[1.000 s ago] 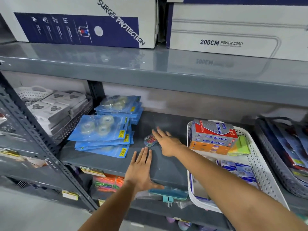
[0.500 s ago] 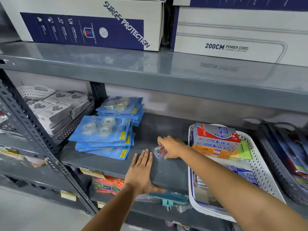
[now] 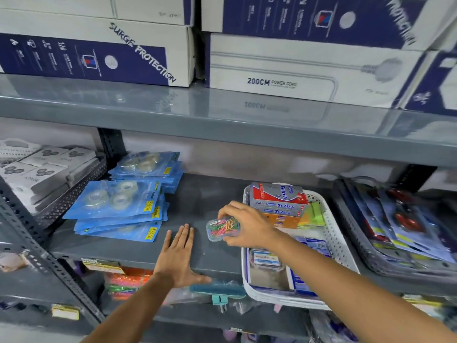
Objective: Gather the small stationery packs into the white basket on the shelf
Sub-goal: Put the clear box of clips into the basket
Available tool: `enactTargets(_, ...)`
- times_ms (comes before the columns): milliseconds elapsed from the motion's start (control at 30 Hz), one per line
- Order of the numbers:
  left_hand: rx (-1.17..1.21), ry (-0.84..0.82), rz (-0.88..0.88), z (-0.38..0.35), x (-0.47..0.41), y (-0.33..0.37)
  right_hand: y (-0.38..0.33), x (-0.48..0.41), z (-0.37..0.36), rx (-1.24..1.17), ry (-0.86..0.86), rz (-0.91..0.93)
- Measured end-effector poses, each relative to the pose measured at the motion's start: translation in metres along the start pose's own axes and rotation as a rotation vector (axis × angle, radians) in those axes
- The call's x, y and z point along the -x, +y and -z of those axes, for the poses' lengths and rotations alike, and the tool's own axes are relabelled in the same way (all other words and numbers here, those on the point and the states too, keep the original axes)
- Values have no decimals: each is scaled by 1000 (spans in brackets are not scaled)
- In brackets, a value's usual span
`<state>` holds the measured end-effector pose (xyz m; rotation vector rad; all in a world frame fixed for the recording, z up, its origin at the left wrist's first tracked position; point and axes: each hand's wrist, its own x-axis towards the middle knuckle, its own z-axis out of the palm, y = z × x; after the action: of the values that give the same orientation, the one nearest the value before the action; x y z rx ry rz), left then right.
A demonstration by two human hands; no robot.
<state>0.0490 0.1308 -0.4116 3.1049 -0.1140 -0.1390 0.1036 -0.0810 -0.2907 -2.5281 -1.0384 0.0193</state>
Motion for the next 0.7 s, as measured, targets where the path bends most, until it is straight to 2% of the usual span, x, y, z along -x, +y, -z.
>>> enactTargets(100, -34, -17, -19, 1, 2, 7, 3, 21, 5, -106, 60, 2)
enactTargets(267, -64, -19, -209, 2, -4, 55, 12, 48, 6, -190, 111, -25)
enactTargets(367, 7, -20, -184, -3, -9, 82, 19, 63, 5, -229, 118, -68)
enactTargets(467, 14, -33, -126, -6, -11, 88, 24, 79, 10, -300, 119, -199)
enactTargets(567, -18, -27, -153, -7, -7, 81, 33, 91, 12, -435, 78, -374)
enactTargets(700, -32, -21, -177, -6, -4, 76, 46, 102, 12, -484, -93, -542)
